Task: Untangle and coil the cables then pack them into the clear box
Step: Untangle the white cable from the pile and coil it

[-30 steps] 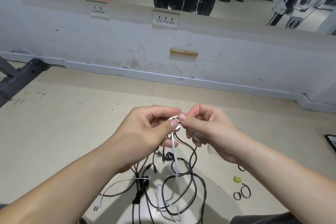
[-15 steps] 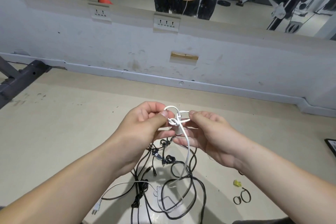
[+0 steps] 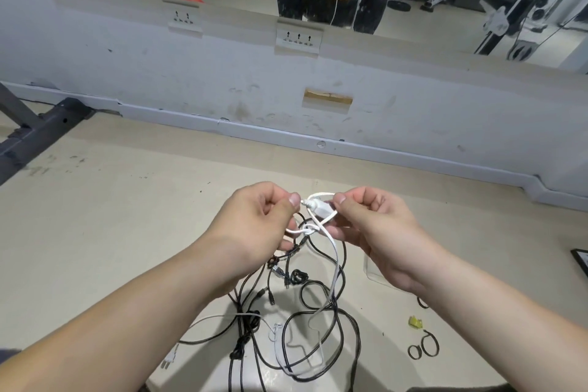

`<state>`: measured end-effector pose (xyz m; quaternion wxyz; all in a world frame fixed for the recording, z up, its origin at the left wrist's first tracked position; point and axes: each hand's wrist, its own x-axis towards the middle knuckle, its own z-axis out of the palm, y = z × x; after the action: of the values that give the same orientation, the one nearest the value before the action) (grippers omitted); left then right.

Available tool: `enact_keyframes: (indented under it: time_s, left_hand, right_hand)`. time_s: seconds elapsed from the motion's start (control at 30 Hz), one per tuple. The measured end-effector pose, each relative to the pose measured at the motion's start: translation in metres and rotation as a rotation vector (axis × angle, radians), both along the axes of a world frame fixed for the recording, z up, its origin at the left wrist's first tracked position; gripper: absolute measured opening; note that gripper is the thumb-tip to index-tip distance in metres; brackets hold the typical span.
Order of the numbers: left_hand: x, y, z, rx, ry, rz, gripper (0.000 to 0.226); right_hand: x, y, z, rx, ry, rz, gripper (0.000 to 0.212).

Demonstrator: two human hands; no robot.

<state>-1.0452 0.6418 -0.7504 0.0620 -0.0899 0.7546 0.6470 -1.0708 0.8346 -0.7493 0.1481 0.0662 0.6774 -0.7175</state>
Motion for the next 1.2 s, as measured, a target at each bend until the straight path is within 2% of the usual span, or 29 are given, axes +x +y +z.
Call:
enact_keyframes:
  time_s: [0.2, 0.27, 0.33, 0.37, 0.43, 0.5, 0.53, 0.6, 0.67, 0.7, 0.77, 0.83, 0.93, 1.0, 1.03, 1.1, 1.2]
  left_hand:
    - [-0.002, 0.003, 0.007, 0.124, 0.309, 0.169, 0.023]
    - [-0.003, 0.000, 0.008, 0.155, 0.300, 0.188, 0.023]
    - [-0.003, -0.004, 0.006, 0.107, 0.253, 0.152, 0.022]
    - [-0.003, -0.005, 0.005, 0.088, 0.228, 0.122, 0.021]
    - [-0.001, -0.005, 0.005, 0.071, 0.201, 0.060, 0.022]
    - [0.000, -0.003, 0.006, 0.063, 0.205, 0.031, 0.021]
    - [0.001, -0.003, 0.008, 0.061, 0.214, 0.028, 0.020]
    - [0.001, -0.001, 0.009, 0.023, 0.242, 0.018, 0.019]
    - [0.004, 0.002, 0.010, 0.000, 0.248, -0.047, 0.019]
    - [0.006, 0.004, 0.010, 0.015, 0.233, -0.093, 0.017]
    - [0.010, 0.008, 0.011, 0.060, 0.185, -0.155, 0.011]
    - [0.011, 0.010, 0.008, 0.056, 0.141, -0.147, 0.008]
    - [0.011, 0.011, 0.001, -0.069, 0.150, -0.075, 0.030]
    - [0.017, 0.015, -0.003, -0.190, 0.207, -0.120, 0.041]
    - [0.019, 0.018, -0.008, -0.187, 0.229, -0.164, 0.048]
    - [0.020, 0.024, -0.014, -0.058, 0.217, -0.208, 0.056]
    - [0.017, 0.028, -0.012, 0.116, 0.047, -0.243, 0.056]
  right_hand:
    - [-0.002, -0.008, 0.002, -0.208, -0.196, 0.044, 0.016]
    - [0.001, -0.006, -0.002, -0.076, -0.197, 0.151, 0.015]
    - [0.005, -0.001, -0.007, 0.147, -0.110, 0.236, 0.019]
    - [0.005, 0.001, -0.007, 0.180, -0.070, 0.258, 0.026]
    - [0.005, 0.004, -0.004, 0.078, -0.014, 0.272, 0.045]
    - [0.004, 0.003, 0.000, -0.036, 0.043, 0.201, 0.052]
    - [0.004, 0.002, 0.001, -0.028, 0.092, 0.125, 0.053]
    - [0.008, 0.001, 0.002, 0.187, 0.294, 0.023, 0.061]
    - [0.013, 0.000, 0.005, 0.443, 0.523, 0.186, 0.069]
    - [0.015, -0.001, 0.003, 0.486, 0.580, 0.296, 0.067]
    - [0.018, -0.006, 0.000, 0.439, 0.534, 0.418, 0.054]
    - [0.017, -0.010, 0.001, 0.381, 0.437, 0.409, 0.040]
    - [0.015, -0.011, 0.004, 0.284, 0.299, 0.274, 0.027]
    - [0.013, -0.008, 0.007, 0.128, 0.216, 0.209, 0.029]
    - [0.012, -0.007, 0.008, 0.038, 0.174, 0.202, 0.029]
    - [0.012, -0.004, 0.010, -0.080, 0.093, 0.217, 0.026]
    - [0.006, -0.002, 0.010, -0.084, 0.020, 0.167, 0.024]
